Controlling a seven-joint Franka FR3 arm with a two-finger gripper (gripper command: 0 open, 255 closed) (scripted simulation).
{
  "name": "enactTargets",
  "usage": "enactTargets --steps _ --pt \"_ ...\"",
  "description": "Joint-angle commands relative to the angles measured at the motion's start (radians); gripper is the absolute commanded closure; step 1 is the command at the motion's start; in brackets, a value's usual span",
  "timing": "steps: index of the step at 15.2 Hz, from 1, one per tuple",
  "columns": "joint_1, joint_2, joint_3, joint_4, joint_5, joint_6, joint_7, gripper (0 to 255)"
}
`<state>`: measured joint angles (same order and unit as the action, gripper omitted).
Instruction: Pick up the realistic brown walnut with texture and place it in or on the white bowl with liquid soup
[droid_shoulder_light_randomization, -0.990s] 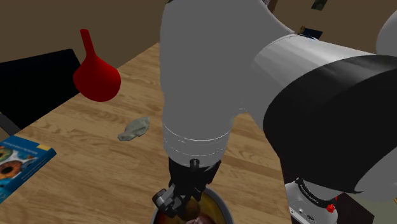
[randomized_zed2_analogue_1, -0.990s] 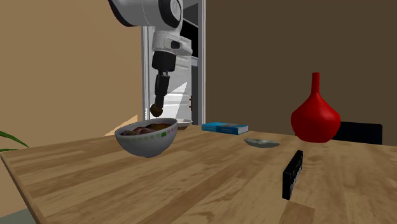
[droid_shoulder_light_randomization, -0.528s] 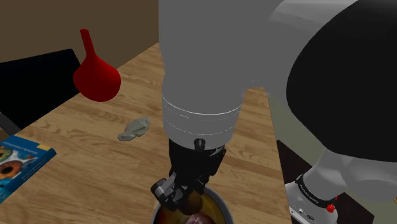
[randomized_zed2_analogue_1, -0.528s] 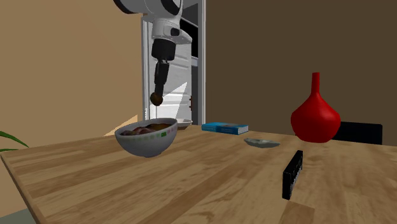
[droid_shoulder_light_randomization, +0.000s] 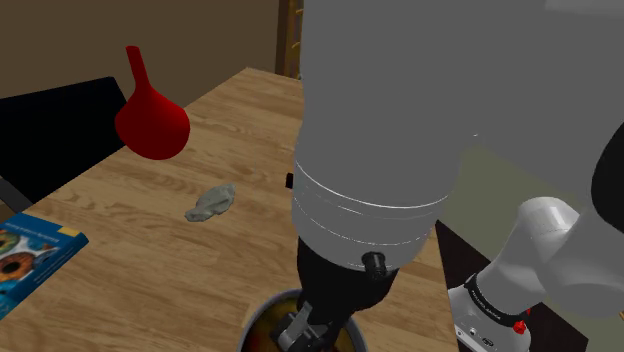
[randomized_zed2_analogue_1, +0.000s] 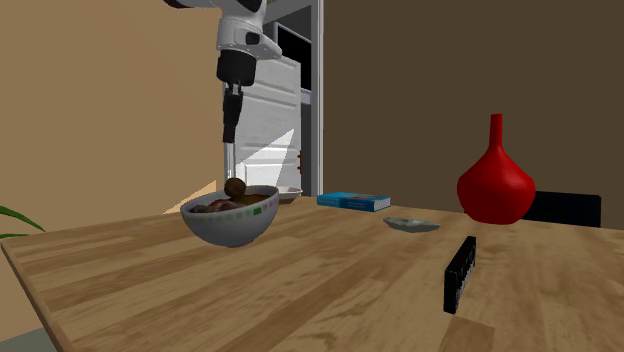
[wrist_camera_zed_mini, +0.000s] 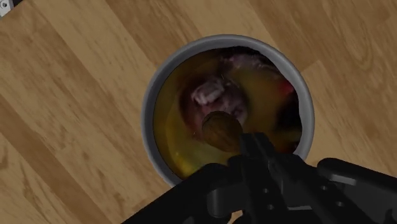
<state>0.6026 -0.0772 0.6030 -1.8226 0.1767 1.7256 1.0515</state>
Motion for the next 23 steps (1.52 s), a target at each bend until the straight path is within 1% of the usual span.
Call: enactTargets --steps 1,2,7,8,15,23 --pt "0.0 0.0 0.0 0.0 0.0 0.0 0.0 255" --pt "0.0 0.0 0.0 0.0 0.0 0.0 0.0 0" --pt "0.034 0.215 0.033 0.079 -0.175 -0.078 -0.062 0" --pt "0.037 0.225 0.032 0.083 -0.183 -0.082 -0.065 0" --pt "0.034 0.212 0.031 -0.032 -0.176 0.022 -0.071 0" --pt "0.034 0.212 0.031 -0.032 -0.176 0.022 -0.071 0"
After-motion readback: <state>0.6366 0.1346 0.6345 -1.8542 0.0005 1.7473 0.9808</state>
